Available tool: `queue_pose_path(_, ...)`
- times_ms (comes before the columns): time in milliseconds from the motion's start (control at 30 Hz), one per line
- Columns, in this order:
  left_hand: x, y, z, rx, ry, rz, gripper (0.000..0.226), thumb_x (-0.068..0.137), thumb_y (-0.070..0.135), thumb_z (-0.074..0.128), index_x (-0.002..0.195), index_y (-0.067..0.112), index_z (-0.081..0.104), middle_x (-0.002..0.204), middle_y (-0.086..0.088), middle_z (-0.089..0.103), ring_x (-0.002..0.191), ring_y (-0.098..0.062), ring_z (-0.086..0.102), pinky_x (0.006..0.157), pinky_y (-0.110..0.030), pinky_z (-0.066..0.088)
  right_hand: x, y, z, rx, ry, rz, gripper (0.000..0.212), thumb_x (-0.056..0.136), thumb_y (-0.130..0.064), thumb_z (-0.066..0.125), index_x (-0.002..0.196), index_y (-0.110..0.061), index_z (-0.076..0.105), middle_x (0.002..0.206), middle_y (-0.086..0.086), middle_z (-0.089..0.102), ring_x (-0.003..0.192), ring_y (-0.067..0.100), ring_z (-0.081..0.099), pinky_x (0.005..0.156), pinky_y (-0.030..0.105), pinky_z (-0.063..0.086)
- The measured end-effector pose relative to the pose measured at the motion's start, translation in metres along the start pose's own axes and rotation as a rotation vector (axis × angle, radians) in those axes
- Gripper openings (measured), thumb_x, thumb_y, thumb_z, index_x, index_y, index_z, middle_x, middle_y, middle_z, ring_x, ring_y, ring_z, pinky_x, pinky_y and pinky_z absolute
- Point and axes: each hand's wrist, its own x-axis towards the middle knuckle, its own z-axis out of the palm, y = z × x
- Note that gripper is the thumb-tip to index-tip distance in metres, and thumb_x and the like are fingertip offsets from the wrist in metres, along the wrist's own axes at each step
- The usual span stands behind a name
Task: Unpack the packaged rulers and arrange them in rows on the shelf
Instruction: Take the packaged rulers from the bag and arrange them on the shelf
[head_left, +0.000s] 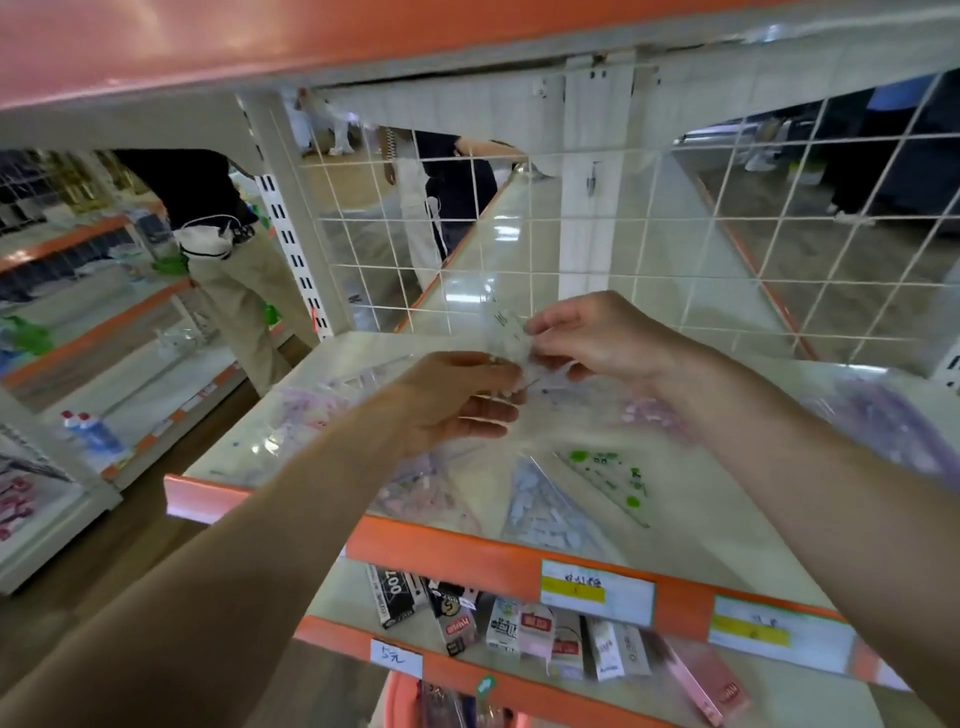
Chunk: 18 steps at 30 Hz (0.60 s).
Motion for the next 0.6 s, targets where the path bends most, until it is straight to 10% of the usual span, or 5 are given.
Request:
queue_pose_path(300,-0.016,-0.011,-0.057,-0.076,0.270,-0.075,0.012,0.095,0.011,0.053,0.090,0.012,0.064,0.080,-0.004,0.067,0.068,-0.016,0.064,0.065,-0.029,0.056,-0.036,0.053,-0.028,-0.600,-0.295,0.207,0.008,0.079,-0.011,0.063,0.081,-0.014,0.070,0.074,-0.001,0.064,0.068,0.016,0.057,0.061,0.026,0.047)
queue_pose_path(433,-0.031,-0.015,-0.097,0.049,0.455,-0.041,0.009,0.093,0.012,0.057,0.095,0.010,0.065,0.088,-0.008,0.065,0.077,-0.019,0.062,0.080,-0.034,0.051,-0.024,0.032,-0.002,-0.635,-0.098,-0.003,0.026,0.085,-0.016,0.062,0.109,-0.023,0.068,0.100,-0.012,0.061,0.098,0.012,0.060,0.084,0.024,0.045)
queue_pose_path(600,-0.039,-0.026,-0.124,0.688,0.520,-0.117,0.039,0.085,0.028,0.068,0.121,0.015,0.062,0.114,-0.004,0.062,0.092,-0.016,0.054,0.073,-0.024,0.040,0.008,0.006,0.067,-0.849,-0.276,-0.158,0.063,0.084,-0.019,0.061,0.142,-0.028,0.038,0.145,0.001,0.040,0.131,0.019,0.040,0.105,0.032,0.036)
